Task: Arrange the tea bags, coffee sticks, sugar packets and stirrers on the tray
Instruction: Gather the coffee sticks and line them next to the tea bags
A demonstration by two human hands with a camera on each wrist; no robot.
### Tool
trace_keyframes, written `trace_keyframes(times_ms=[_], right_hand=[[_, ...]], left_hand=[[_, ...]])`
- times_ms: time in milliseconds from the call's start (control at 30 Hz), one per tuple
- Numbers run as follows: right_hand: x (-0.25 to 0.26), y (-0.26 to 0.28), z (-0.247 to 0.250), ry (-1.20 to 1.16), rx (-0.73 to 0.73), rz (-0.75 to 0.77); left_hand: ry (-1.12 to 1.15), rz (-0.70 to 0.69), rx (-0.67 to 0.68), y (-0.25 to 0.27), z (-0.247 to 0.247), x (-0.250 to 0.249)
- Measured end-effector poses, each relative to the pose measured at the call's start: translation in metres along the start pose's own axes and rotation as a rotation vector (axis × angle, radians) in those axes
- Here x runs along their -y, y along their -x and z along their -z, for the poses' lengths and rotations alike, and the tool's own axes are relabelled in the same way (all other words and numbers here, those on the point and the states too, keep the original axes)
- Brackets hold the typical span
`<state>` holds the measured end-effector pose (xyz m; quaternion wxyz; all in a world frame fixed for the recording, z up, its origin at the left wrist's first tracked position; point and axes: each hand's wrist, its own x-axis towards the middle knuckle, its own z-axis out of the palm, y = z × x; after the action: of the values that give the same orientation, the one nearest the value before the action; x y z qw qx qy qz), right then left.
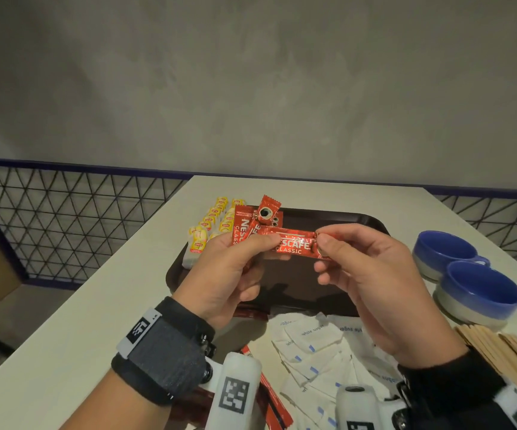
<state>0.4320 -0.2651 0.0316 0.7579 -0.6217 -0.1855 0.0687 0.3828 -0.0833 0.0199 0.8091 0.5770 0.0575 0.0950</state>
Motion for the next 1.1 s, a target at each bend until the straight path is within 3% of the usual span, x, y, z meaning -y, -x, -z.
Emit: trace_keyframes(times_ms=[367,567,700,967,1100], right_hand=[[0.000,0.000,0.001,0.067,-0.066,0.029],[0.000,-0.002,0.004,-0.017,-0.110,0.028],[-0.002,0.000,0.001,-0.035,-0.112,0.020],[0.021,0.009,-0.016,0.276,0.020,0.152],[0.039,-0.007,-0.028,0.547,0.132,0.226]], left_hand=[[0.014,0.007,-0.069,0.001,0.002,-0.004],[-0.063,-0.033,0.020,0.001,0.002,-0.003],[-0.110,-0.042,-0.006,0.001,0.002,-0.003],[-0.077,-0.118,0.013,0.001,0.015,-0.023],[-0.109,-0.145,-0.004,-0.010,0.028,-0.033]])
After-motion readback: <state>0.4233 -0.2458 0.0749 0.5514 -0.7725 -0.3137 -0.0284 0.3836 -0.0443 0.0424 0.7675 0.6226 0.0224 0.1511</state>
